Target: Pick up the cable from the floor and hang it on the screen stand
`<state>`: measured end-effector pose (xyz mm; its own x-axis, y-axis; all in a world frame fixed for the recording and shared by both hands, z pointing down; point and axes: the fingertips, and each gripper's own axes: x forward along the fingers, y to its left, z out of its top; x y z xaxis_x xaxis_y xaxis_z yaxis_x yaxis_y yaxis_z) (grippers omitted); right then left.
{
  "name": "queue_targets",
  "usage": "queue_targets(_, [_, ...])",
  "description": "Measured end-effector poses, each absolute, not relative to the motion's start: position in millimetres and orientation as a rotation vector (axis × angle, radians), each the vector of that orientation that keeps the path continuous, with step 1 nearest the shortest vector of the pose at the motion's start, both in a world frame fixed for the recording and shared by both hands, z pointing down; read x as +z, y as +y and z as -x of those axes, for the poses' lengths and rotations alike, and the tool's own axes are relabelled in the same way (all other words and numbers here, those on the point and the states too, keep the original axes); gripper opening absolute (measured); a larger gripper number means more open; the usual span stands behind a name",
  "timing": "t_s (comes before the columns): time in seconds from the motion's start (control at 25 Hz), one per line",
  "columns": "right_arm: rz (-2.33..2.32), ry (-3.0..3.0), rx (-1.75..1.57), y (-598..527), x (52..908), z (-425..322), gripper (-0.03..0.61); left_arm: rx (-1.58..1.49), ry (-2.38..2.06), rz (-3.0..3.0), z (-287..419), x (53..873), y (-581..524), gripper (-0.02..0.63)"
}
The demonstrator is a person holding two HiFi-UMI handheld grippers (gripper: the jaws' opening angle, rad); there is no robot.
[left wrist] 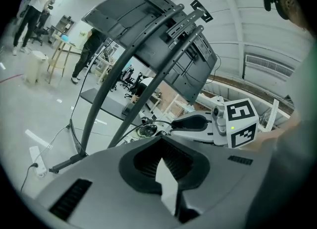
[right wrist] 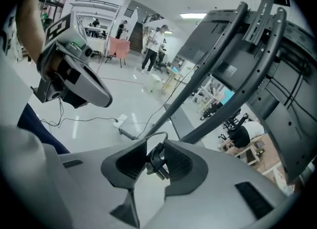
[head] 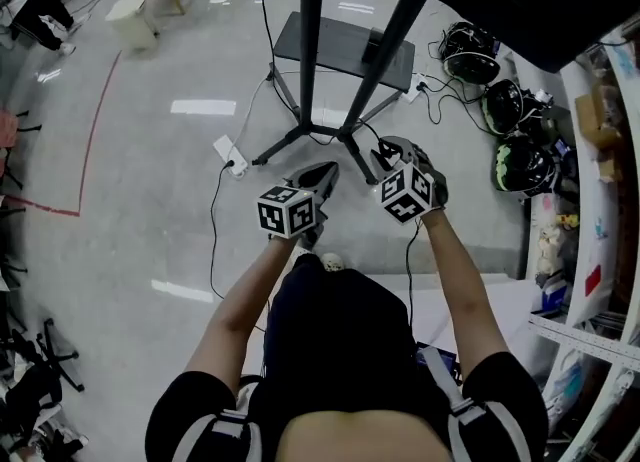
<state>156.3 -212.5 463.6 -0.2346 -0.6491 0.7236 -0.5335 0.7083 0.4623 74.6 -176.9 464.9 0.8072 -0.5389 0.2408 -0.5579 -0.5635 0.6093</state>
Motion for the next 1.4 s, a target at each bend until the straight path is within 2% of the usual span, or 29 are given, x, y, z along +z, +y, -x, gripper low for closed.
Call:
queue_targets(0.88, [-1.102, -1.892, -0.514, -240, 293, -183, 0.126, 0.028, -0.661, -2.584, -131, 332, -204, 0.006])
queue_targets(1.4, [-1.271, -1.803, -0.558, -249, 243, -229, 0.126, 0.023, -0.488, -2.694, -163, 292, -206, 0.006])
